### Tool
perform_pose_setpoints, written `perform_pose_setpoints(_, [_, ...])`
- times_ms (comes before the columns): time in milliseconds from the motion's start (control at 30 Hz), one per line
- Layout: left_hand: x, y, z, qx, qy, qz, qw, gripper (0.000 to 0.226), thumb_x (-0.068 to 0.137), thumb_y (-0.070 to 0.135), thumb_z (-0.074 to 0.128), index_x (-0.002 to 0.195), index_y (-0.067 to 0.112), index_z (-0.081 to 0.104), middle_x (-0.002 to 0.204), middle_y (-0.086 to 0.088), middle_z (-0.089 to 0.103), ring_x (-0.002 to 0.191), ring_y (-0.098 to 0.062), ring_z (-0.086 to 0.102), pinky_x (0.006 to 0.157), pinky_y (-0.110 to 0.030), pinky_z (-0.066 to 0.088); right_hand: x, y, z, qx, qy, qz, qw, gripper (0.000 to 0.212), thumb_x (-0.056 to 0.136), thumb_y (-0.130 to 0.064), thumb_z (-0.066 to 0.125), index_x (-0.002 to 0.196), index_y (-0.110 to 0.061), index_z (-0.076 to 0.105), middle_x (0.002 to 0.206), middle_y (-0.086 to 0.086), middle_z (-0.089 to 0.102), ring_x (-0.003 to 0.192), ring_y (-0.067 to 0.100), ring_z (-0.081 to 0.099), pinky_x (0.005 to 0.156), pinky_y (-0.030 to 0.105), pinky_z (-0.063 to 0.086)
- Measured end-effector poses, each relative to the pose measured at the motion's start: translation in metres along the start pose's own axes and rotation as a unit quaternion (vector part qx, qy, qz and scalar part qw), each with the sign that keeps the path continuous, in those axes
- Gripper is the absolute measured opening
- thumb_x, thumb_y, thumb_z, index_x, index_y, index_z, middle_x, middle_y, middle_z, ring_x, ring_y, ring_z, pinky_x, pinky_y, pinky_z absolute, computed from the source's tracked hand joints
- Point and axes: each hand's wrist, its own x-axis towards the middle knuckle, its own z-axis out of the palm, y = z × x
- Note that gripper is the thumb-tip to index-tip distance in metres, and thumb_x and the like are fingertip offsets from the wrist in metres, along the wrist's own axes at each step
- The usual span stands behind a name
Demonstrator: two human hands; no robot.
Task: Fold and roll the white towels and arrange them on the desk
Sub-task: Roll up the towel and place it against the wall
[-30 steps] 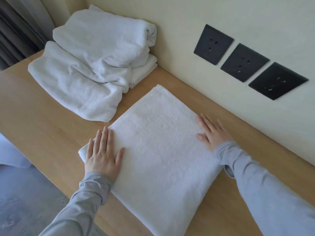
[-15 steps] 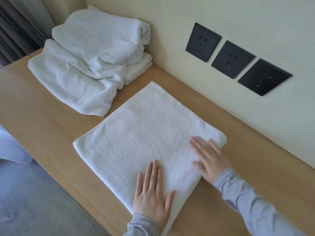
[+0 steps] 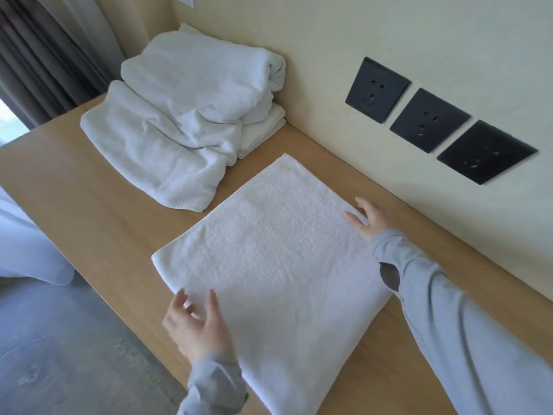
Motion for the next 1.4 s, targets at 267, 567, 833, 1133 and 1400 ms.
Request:
perform_pose_setpoints(267, [0.039, 0.005, -0.003, -0.064, -0.085, -0.205, 0.973, 0.035, 0.086, 0.032, 0.065, 0.067, 0.005, 0.052, 0.063, -0.007, 0.048, 0.058, -0.022, 0.045, 0.058, -0.031, 0.038, 0.044, -0.019, 0.012, 0.006, -0.039, 0.097, 0.995, 0.080, 0.078, -0.057, 0.063, 0.134, -0.005, 0.040, 0.134, 0.012, 0.049, 0.118, 0.028, 0.050, 0.095, 0.035, 0.040])
perform_pose_setpoints(567, [0.040, 0.003, 0.000, -0.014, -0.052, -0.033, 0.998, 0.027, 0.089, 0.037, 0.058, 0.079, 0.015, 0.047, 0.094, -0.015, 0.057, 0.079, -0.032, 0.056, 0.070, -0.035, 0.041, 0.032, -0.020, 0.003, -0.030, -0.020, 0.068, 0.997, 0.091, 0.079, -0.057, 0.062, 0.144, -0.005, 0.026, 0.151, 0.011, 0.029, 0.137, 0.027, 0.030, 0.107, 0.034, 0.027])
perform_pose_setpoints(833, [0.047, 0.065, 0.019, 0.072, -0.205, 0.162, 0.962, 0.034, 0.086, 0.035, 0.064, 0.081, 0.004, 0.053, 0.091, -0.022, 0.058, 0.076, -0.031, 0.053, 0.069, -0.037, 0.042, -0.103, 0.029, -0.035, 0.023, 0.124, 0.167, 0.978, 0.057, 0.074, -0.054, 0.068, 0.084, 0.001, 0.055, 0.085, 0.013, 0.062, 0.079, 0.030, 0.056, 0.067, 0.036, 0.043])
perform_pose_setpoints(1133, [0.004, 0.095, 0.118, 0.218, -0.399, 0.294, 0.841, 0.024, 0.081, 0.039, 0.067, 0.076, 0.017, 0.060, 0.066, 0.004, 0.053, 0.059, -0.014, 0.048, 0.049, -0.024, 0.033, -0.250, 0.095, 0.007, 0.193, 0.238, 0.354, 0.884, 0.044, 0.075, -0.044, 0.072, 0.090, -0.004, 0.060, 0.083, 0.013, 0.064, 0.076, 0.031, 0.062, 0.070, 0.041, 0.051])
perform_pose_setpoints(1400, [-0.069, 0.015, 0.118, 0.413, -0.296, 0.529, 0.679, 0.067, 0.096, 0.050, 0.028, 0.150, 0.025, -0.002, 0.159, -0.001, 0.001, 0.146, -0.023, 0.001, 0.117, -0.037, 0.000, -0.244, 0.064, 0.057, -0.080, 0.242, 0.197, 0.947, 0.065, 0.090, -0.044, 0.025, 0.134, -0.003, 0.047, 0.141, 0.017, 0.046, 0.129, 0.037, 0.044, 0.103, 0.050, 0.036])
